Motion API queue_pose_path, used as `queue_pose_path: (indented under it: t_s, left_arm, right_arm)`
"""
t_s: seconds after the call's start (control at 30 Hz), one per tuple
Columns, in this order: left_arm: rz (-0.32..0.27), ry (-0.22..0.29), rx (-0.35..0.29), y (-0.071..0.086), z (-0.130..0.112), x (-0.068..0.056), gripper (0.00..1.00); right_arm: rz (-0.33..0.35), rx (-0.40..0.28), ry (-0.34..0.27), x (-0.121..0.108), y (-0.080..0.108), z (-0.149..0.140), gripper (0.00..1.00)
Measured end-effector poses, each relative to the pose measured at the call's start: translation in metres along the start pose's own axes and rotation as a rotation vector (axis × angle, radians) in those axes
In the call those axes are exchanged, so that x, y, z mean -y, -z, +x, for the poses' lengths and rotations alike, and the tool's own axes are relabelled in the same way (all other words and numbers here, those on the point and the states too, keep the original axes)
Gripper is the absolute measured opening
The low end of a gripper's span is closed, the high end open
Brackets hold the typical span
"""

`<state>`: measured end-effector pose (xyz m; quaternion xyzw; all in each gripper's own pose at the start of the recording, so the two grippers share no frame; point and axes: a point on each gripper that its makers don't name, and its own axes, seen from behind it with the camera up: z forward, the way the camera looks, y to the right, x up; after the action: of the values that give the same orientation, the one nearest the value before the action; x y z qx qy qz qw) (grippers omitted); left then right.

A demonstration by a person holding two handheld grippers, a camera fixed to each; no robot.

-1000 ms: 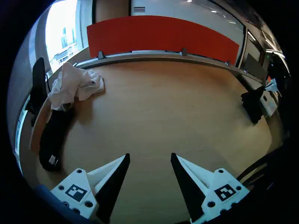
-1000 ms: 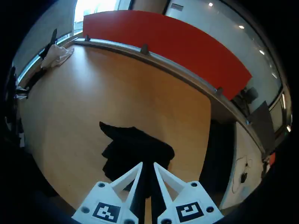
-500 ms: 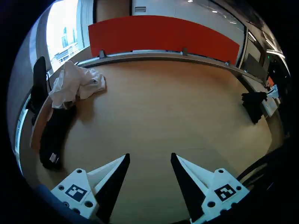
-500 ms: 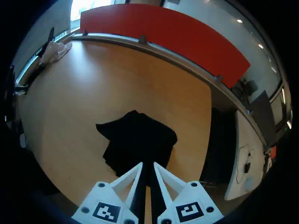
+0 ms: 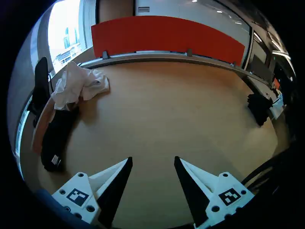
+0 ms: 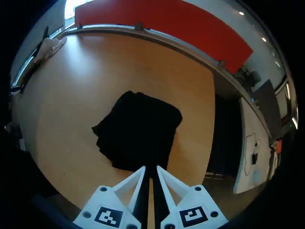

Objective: Fold towel

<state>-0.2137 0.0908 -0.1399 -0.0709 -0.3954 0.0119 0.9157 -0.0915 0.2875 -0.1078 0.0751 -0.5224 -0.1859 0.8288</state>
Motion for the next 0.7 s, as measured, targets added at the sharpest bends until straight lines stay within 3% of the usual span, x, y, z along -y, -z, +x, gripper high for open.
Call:
queue_pose_path:
  t_s: [0.7]
  left_arm:
    - [0.022,-0.003,0.008,0.005,-0.003,0.004,0.81]
  right_arm:
    - [-0.020,0.094,-0.106,-0.007,-0.043,-0.041,0.05]
